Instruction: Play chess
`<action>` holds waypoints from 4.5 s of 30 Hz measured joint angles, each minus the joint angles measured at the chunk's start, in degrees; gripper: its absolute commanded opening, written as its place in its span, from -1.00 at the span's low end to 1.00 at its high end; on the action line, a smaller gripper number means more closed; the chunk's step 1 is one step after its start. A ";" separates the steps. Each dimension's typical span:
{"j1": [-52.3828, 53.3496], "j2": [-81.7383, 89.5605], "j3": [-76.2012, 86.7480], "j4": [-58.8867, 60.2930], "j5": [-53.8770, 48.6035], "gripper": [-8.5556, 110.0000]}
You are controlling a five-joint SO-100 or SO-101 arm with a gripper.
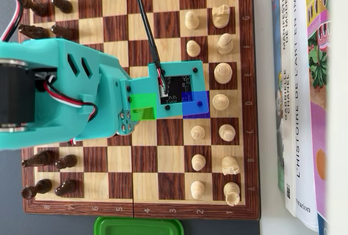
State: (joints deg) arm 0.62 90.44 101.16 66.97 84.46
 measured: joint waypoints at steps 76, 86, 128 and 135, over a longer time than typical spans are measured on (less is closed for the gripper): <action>0.18 6.06 3.69 -0.26 0.00 -0.63; 0.18 20.48 9.05 -0.26 0.00 -0.63; -2.72 92.46 72.69 -98.44 2.11 -0.63; -2.55 94.04 75.59 -116.81 2.11 -0.63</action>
State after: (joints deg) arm -1.93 184.48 176.75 -49.83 86.57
